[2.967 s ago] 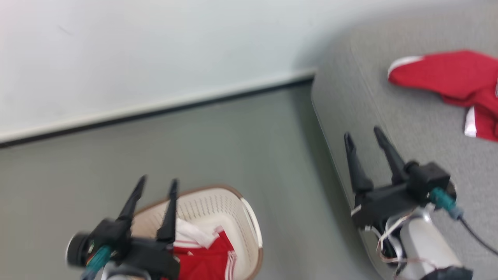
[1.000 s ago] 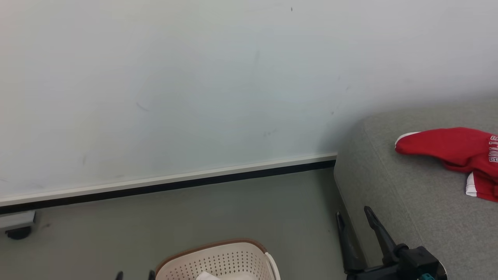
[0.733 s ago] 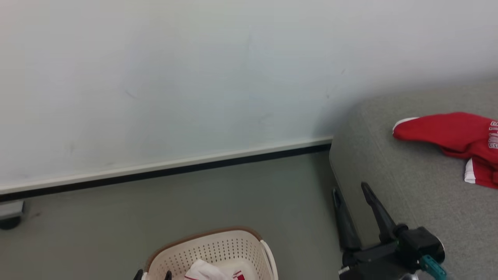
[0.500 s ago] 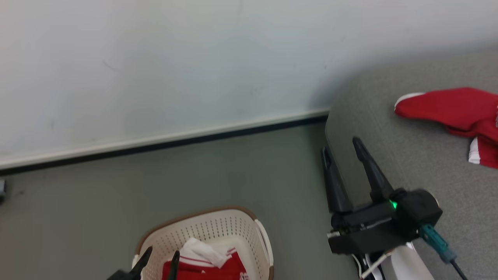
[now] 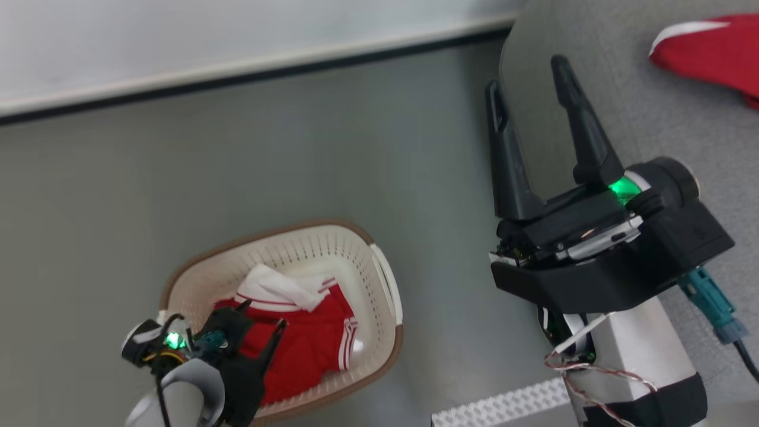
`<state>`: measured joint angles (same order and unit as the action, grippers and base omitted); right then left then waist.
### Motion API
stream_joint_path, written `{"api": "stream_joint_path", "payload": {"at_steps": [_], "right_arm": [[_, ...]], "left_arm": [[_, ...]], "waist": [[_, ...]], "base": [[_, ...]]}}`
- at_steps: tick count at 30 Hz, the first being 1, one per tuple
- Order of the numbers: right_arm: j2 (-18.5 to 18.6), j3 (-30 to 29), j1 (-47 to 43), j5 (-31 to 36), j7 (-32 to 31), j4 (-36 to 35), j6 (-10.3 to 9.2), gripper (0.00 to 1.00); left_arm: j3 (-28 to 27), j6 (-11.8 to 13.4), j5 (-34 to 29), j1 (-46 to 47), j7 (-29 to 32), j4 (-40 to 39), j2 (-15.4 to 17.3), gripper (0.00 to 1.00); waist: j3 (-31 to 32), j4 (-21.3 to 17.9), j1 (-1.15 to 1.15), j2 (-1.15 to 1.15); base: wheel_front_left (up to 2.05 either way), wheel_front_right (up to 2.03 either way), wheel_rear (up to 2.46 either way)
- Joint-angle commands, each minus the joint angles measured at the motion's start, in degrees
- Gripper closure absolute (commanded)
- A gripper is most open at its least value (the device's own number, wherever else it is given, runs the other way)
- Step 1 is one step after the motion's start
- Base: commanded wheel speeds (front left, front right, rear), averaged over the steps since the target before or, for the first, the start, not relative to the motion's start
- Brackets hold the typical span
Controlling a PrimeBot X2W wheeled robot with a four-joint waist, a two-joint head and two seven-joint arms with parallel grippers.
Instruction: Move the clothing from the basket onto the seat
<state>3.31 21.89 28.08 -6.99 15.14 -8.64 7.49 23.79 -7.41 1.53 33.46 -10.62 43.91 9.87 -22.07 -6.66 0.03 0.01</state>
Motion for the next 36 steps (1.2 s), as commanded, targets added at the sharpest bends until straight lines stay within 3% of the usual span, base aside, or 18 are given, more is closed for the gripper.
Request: {"api": "stream_joint_path", "payload": {"at_steps": [1,11,21,28,36], "right_arm": [[-0.17,0.11,1.66,0.21,0.09,-0.58,0.01,0.00],[-0.41,2.19,8.96,-0.64,0.08,-4.15,0.01,0.00],[-0.51,3.64,12.97,-2.35,0.09,-8.16,0.01,0.00],[-0.51,3.87,14.17,-3.38,0.09,-10.31,0.01,0.00],[-0.51,4.61,15.63,-4.63,0.08,-11.86,0.01,0.00]], "left_arm": [[2.64,0.03,0.56,2.13,0.01,1.66,1.06,0.00],[23.83,-0.02,9.08,15.93,3.92,11.56,5.19,0.00],[38.76,-0.03,17.79,25.65,6.72,14.95,9.17,0.00],[44.63,-0.03,19.18,29.92,7.04,17.55,11.29,0.00],[47.56,-0.04,19.25,32.43,7.40,20.87,11.15,0.00]], "waist": [[-10.91,-1.89,-0.03,-0.01],[-21.52,-3.90,-0.03,-0.01],[-30.28,-6.96,-0.03,-0.01],[-33.69,-8.80,-0.03,-0.01],[-36.57,-10.13,-0.03,-0.01]], "base": [[0.00,0.00,0.00],[0.00,0.00,0.00],[0.00,0.00,0.00],[0.00,0.00,0.00],[0.00,0.00,0.00]]}}
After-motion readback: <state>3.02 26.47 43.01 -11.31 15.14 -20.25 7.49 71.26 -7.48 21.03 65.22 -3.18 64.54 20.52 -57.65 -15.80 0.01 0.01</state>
